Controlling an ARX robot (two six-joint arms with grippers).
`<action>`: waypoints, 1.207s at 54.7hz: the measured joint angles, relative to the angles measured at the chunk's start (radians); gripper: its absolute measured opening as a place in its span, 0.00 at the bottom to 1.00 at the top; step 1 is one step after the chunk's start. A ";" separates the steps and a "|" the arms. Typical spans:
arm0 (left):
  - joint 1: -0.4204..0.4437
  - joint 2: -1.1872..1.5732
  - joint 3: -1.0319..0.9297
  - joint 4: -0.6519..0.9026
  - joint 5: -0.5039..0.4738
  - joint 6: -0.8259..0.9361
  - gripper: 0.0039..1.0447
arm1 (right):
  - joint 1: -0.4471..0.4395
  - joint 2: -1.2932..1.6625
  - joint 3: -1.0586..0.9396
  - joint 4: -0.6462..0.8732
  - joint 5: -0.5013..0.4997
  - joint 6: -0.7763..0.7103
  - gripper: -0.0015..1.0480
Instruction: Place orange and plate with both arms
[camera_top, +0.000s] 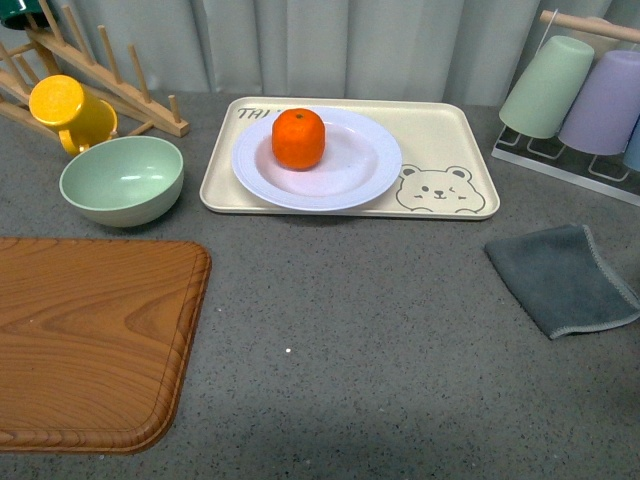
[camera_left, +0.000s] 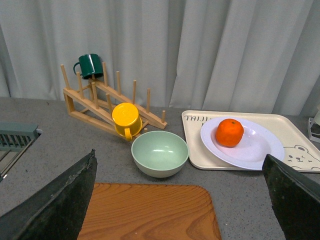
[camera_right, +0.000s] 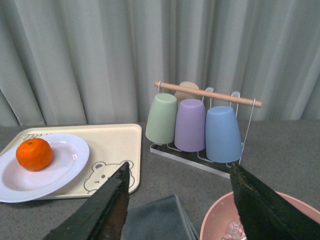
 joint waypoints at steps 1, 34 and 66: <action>0.000 0.000 0.000 0.000 0.000 0.000 0.94 | 0.000 -0.015 -0.003 -0.011 -0.001 -0.001 0.47; 0.000 0.000 0.000 0.000 0.000 0.000 0.94 | -0.001 -0.450 -0.036 -0.407 -0.005 -0.009 0.01; 0.000 0.000 0.000 0.000 0.000 0.000 0.94 | -0.001 -0.667 -0.037 -0.619 -0.006 -0.009 0.01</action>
